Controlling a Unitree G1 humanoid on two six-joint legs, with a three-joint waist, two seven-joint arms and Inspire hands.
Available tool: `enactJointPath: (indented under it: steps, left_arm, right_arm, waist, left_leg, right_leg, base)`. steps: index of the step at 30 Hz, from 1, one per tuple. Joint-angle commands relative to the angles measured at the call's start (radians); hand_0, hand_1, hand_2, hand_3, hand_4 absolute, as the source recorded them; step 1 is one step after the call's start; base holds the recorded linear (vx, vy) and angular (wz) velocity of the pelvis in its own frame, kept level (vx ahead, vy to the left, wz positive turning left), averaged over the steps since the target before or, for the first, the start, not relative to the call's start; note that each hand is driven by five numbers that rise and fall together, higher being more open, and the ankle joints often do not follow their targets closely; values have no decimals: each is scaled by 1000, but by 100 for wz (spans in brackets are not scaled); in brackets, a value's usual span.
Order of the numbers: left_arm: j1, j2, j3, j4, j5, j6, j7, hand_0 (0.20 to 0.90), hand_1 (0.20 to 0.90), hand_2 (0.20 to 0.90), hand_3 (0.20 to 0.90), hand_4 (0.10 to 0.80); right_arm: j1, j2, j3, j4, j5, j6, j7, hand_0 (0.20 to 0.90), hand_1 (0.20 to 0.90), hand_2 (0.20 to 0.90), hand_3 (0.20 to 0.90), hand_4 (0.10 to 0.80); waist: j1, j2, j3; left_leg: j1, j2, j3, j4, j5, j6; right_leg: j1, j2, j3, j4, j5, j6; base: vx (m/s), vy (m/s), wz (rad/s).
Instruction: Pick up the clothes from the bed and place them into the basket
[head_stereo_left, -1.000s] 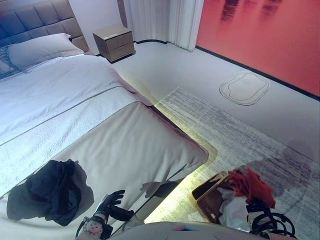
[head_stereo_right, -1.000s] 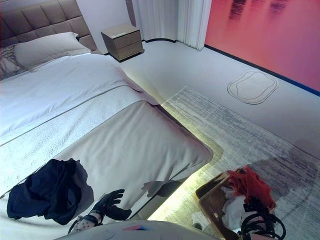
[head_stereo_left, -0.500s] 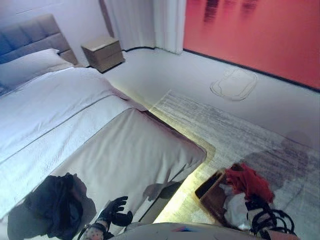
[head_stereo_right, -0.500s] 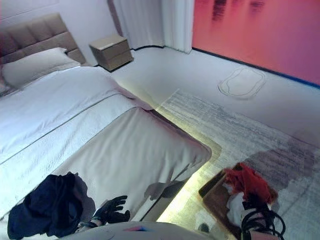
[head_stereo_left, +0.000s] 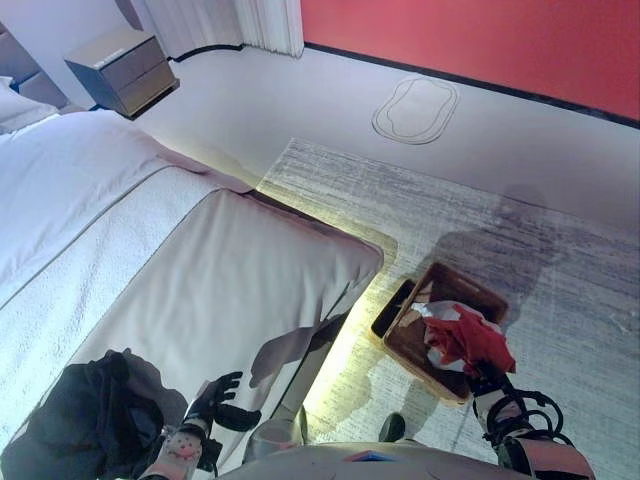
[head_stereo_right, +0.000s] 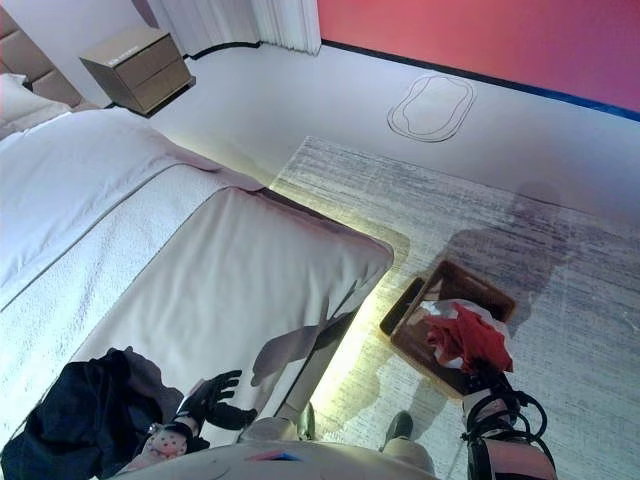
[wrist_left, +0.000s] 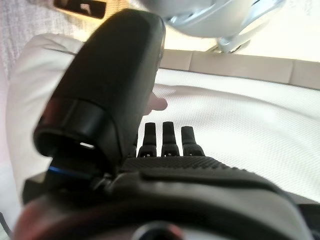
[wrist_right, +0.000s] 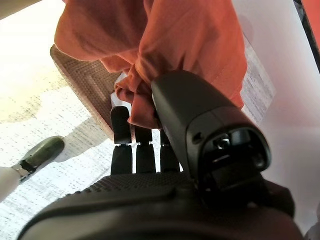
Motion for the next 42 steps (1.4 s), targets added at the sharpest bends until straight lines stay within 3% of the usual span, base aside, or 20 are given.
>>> enactJointPath:
  steps: [1,9,11,12,20,28,42]
  left_arm:
    - [-42,6,17,42,-7,-66,11,900,900,900,900,800]
    - [-11,8,13,41,3,-91,13,900,900,900,900,800]
    - [-9,5,12,41,9,-93,12,900,900,900,900,800]
    - [-7,5,12,41,10,-94,12,900,900,900,900,800]
    - [-3,6,19,14,8,-84,-8,900,900,900,900,800]
    - [2,8,18,11,10,-72,-33,900,900,900,900,800]
    - [2,-3,28,10,-1,-80,-9,900,900,900,900,800]
  right_arm:
    - [-54,-73,-26,-11,-43,-64,25,300,300,300,200,100]
    - [-64,-105,-24,-12,-40,-65,16,300,300,300,200,100]
    - [-68,-111,-26,-18,-45,-67,11,667,667,667,628,528]
    - [-69,-113,-26,-21,-52,-69,23,900,900,900,900,800]
    - [-69,-123,32,-129,-104,-38,160,900,900,900,900,800]
    - [-54,-135,35,-90,-104,8,211,900,900,900,900,800]
    - [-33,-78,84,-49,-174,30,272,900,900,900,900,800]
  waist:
    - [42,0,-57]
    - [46,11,-60]
    - [46,13,-60]
    - [46,13,-59]
    - [38,19,-47]
    - [33,19,-43]
    - [44,17,-48]
  left_leg:
    - [-78,-19,-137,-18,25,-29]
    - [-69,-19,-151,-22,25,-42]
    - [-70,-19,-155,-23,26,-45]
    - [-69,-19,-156,-22,26,-46]
    - [-76,-20,-168,-22,30,-54]
    - [-67,-18,-165,-22,27,-56]
    - [-59,-9,-170,-24,30,-67]
  right_leg:
    - [17,-56,-28,84,-35,69]
    - [36,-51,-42,70,-44,56]
    - [36,-50,-42,67,-43,54]
    - [37,-50,-42,66,-43,53]
    - [30,-51,-42,68,-46,47]
    - [38,-48,-41,67,-51,45]
    - [57,-37,-56,70,-66,35]
  base:
    - [53,-28,5]
    - [27,-17,7]
    - [19,-16,10]
    - [21,-17,4]
    - [0,0,0]
    - [20,-5,3]
    - [-7,-2,1]
